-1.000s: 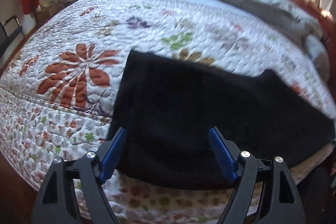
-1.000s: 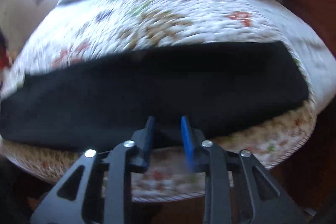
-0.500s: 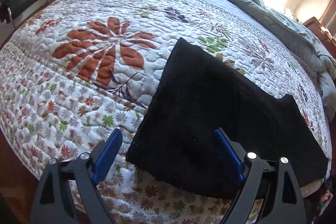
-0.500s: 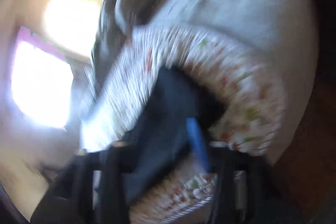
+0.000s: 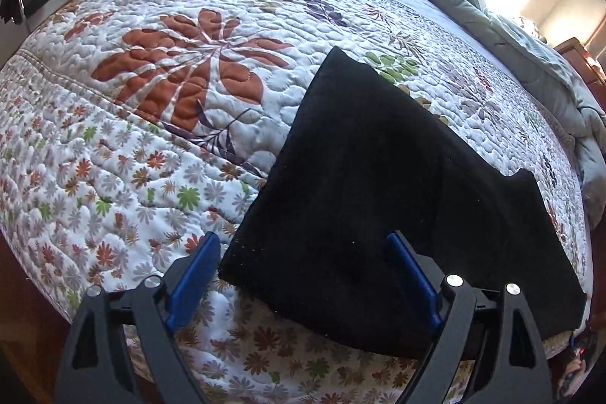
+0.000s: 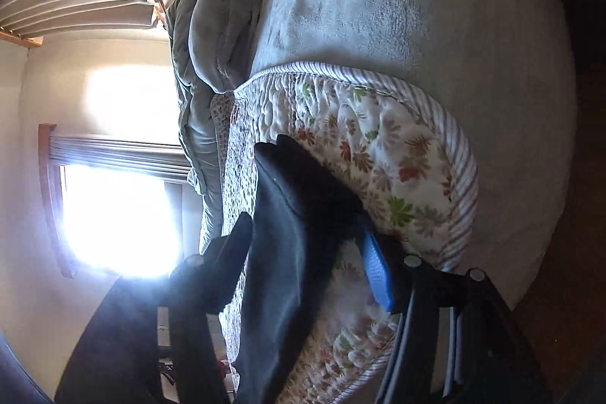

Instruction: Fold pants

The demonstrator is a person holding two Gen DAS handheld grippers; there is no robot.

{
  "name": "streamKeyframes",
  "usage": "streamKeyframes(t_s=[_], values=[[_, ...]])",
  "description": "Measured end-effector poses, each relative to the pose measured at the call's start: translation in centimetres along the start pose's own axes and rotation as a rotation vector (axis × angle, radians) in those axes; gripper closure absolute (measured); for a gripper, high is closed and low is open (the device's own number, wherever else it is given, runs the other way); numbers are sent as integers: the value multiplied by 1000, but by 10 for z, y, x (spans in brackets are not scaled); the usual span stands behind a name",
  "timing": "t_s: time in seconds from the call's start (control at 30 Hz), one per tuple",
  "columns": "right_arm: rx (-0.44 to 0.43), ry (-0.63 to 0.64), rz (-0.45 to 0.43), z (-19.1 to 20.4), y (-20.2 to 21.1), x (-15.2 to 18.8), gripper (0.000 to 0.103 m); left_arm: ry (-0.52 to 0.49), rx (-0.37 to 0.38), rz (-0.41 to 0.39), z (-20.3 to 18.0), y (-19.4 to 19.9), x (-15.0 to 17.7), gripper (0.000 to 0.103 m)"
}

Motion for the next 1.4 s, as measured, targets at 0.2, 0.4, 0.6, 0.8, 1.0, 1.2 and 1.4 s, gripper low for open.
streamKeyframes(t_s=[0.2,0.4,0.6,0.8,1.0,1.2,1.4], values=[[-54,46,40,24,-20,-4,44,-9,4,1,0,-1,-1,14],[-33,76,66,11,-30,9,54,-2,4,2,0,-1,-1,14],[-44,101,56,24,-36,9,50,-3,7,4,1,-2,-1,14],[13,114,44,17,-40,11,67,9,17,6,3,-4,0,13],[30,125,45,14,-41,13,66,16,24,10,3,-5,1,12],[66,135,24,14,-42,12,88,18,26,7,2,-4,1,12],[86,152,8,22,-41,15,92,25,31,7,2,-3,2,12]])
Point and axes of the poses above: each gripper's, at about its wrist camera, not at the fingertips, and y roughly against the way its jaws point, z to its left, x to its underside, the point moved 5 cm from there along -y, roughly the way its jaws point, and after that the axes turned 13 degrees about -y, right-handed, at the moved point
